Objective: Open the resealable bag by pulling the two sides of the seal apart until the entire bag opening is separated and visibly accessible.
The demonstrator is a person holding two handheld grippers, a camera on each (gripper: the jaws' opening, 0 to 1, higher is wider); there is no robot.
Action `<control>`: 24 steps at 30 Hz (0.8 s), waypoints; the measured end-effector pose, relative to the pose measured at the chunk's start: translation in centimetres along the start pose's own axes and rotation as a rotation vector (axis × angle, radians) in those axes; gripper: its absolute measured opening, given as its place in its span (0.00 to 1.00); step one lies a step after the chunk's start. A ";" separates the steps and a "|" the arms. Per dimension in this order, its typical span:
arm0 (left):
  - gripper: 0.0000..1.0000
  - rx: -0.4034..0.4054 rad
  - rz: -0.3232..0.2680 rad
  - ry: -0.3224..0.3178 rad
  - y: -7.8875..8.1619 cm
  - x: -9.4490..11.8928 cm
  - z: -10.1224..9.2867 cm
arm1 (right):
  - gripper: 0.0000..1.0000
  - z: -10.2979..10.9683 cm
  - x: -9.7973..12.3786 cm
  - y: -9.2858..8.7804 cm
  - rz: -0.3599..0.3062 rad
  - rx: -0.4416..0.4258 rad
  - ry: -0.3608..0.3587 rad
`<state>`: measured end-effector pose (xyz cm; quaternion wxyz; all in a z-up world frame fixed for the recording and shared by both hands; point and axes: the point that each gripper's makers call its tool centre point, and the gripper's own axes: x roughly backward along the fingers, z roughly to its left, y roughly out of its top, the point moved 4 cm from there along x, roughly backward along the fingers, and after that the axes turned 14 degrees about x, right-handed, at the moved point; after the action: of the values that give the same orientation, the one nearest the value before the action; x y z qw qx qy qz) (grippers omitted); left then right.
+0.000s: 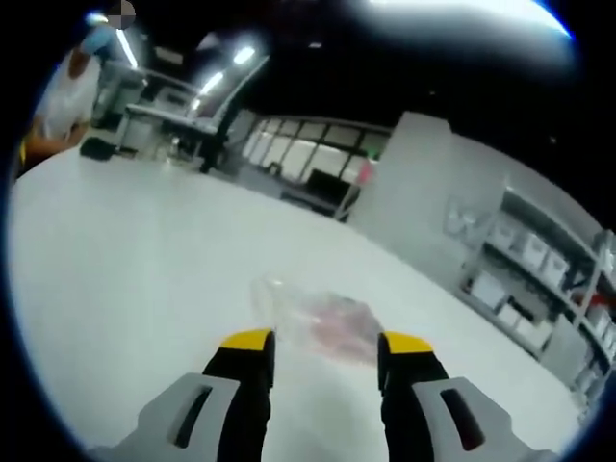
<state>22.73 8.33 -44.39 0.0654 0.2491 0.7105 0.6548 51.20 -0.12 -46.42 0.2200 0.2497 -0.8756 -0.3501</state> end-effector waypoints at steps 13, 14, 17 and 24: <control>0.91 0.001 0.001 0.005 0.0 0.3 0.3 | 0.37 0.3 -0.9 0.4 -0.020 0.047 0.014; 0.91 0.002 0.002 0.004 -0.1 0.2 0.3 | 0.37 0.3 -0.9 0.4 -0.021 0.047 0.014; 0.91 0.002 0.006 0.004 -0.2 0.2 0.3 | 0.33 0.4 -0.9 0.5 -0.023 0.058 0.019; 0.90 0.004 0.009 0.008 -0.3 0.2 0.4 | 0.27 0.6 -1.4 0.4 -0.037 0.029 0.026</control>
<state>22.60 8.77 -44.72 0.0591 0.2497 0.7111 0.6546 51.81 1.23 -46.83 0.2211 0.2734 -0.8729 -0.3382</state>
